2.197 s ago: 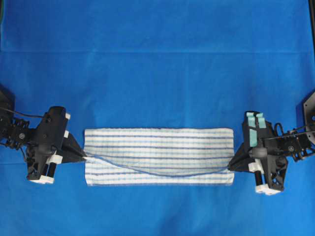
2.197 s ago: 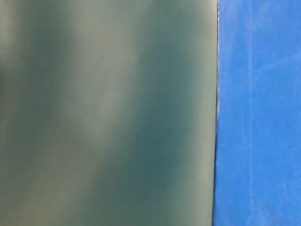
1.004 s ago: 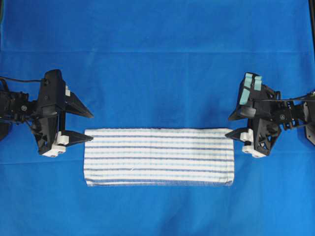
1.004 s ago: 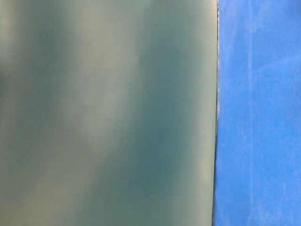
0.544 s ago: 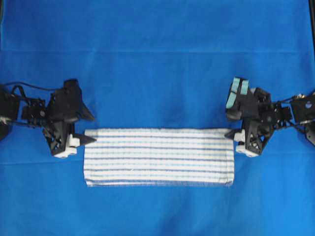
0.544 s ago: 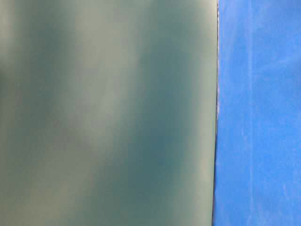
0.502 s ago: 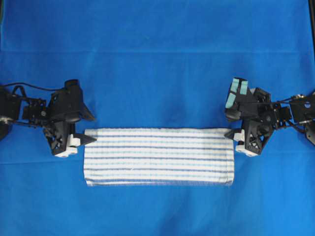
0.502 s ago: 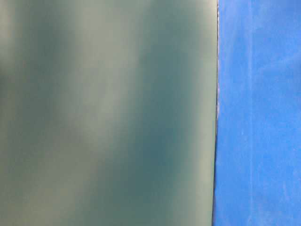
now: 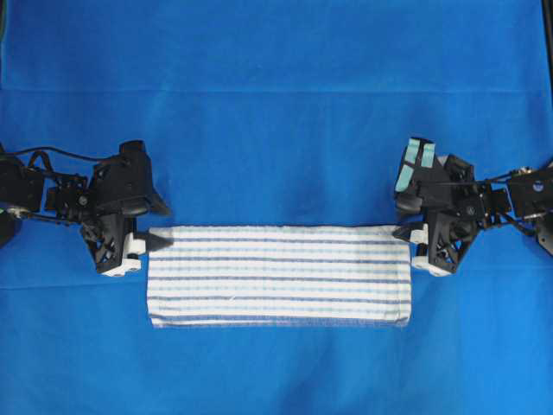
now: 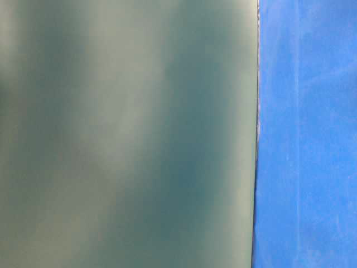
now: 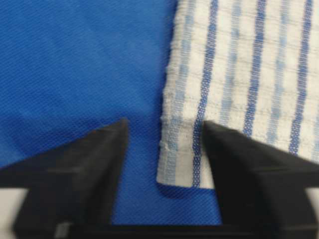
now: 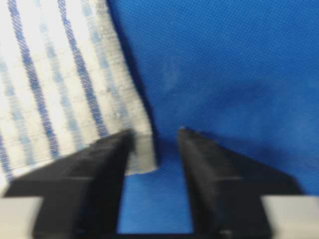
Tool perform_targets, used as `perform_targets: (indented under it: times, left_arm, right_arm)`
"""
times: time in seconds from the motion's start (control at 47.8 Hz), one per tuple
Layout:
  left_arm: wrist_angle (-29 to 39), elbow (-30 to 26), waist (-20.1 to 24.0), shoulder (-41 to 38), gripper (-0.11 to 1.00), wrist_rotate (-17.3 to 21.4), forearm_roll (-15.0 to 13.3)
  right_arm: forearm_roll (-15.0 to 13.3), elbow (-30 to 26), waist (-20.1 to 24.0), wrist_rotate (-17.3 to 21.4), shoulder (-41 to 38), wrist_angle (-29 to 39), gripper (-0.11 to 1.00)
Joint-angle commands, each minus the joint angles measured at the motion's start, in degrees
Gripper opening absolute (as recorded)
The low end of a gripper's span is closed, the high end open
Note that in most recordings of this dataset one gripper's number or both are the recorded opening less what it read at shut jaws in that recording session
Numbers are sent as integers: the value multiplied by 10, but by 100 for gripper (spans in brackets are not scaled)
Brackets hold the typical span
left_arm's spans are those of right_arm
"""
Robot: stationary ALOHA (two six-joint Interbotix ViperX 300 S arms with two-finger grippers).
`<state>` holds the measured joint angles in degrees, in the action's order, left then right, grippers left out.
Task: Fold the blue towel.
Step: 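Grasp the folded towel's left and right ends with both grippers, then lift the towel and rotate it vertical, laying it down lengthwise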
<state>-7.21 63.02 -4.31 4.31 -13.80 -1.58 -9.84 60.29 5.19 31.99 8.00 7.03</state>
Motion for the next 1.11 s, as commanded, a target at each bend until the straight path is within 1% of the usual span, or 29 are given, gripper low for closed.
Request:
perform_targets:
  times: [0.0,0.084,0.105,0.146,0.188,0.335,0.481,0.586,0.711,0.816,0.983,1.088]
  left_arm:
    - [22,-11,-2,0,43,-2,0]
    - [29,-12,-3,0,20,1,1]
    - [31,-12,-2,0,14,2,1]
    - [33,-12,-3,0,6,3,1]
    - [33,-11,-2,2,1,3,1]
    - [39,-13,-2,9,1,4,1]
    - [67,-23,-2,40,1,4,1]
    - [98,-37,-2,78,1,0,1]
    - [151,-57,-2,144,1,-1,1]
    - [176,-65,-2,192,1,-1,0]
    - [182,-58,-2,258,1,0,0]
    - [181,-52,-2,280,1,-1,1]
  right_arm:
    - [1,-7,10,-2,3,-4,30]
    - [1,-6,14,-2,3,-10,7]
    - [1,-6,14,-2,3,-11,4]
    - [1,-6,14,-2,3,-11,4]
    - [2,-7,14,-3,3,-11,4]
    - [1,-9,13,-4,6,-8,4]
    - [1,-18,11,-4,31,10,4]
    - [1,-29,11,-4,74,49,4]
    - [-1,-42,11,-4,132,98,4]
    - [-2,-51,11,-6,184,135,4]
    - [-2,-55,11,-10,249,161,4]
    - [-10,-52,11,-11,275,161,4]
